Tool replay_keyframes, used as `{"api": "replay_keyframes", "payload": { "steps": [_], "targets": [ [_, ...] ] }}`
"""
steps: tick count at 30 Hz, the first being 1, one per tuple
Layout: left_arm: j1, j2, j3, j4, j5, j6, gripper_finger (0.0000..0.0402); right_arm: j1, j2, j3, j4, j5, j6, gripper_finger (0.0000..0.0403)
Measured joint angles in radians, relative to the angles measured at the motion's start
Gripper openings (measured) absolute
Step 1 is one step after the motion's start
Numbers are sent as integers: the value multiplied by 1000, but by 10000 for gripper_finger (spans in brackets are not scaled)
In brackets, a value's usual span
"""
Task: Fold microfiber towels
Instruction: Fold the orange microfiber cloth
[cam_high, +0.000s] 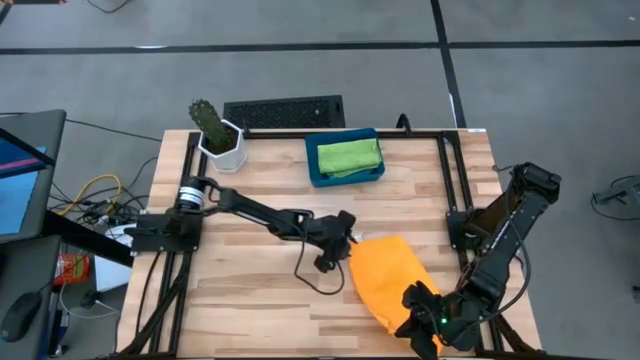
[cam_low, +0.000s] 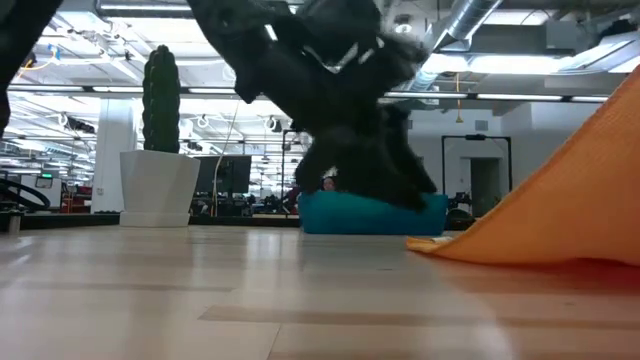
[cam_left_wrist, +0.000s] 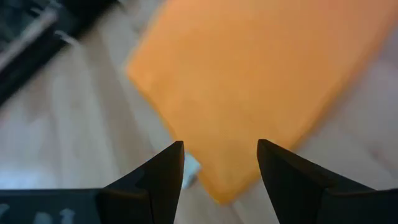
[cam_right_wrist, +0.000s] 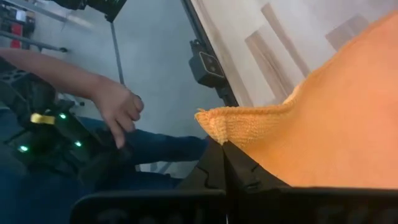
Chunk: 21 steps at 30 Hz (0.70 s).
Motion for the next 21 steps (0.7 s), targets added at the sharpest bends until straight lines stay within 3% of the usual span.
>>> {"api": "replay_keyframes", "payload": {
  "steps": [6, 14, 17, 21],
  "targets": [
    [2, 106, 130, -158, 7, 78, 197, 16, 0, 0, -4, -3, 18, 7],
    [56, 156, 227, -324, 92, -11, 191, 24, -1, 0, -10, -7, 17, 7],
    [77, 153, 233, -366, 106, -58, 156, 24, -1, 0, -19, -7, 5, 7],
    [97, 153, 249, -452, 155, -97, 62, 15, -1, 0, -34, -6, -26, 7]
  ]
}}
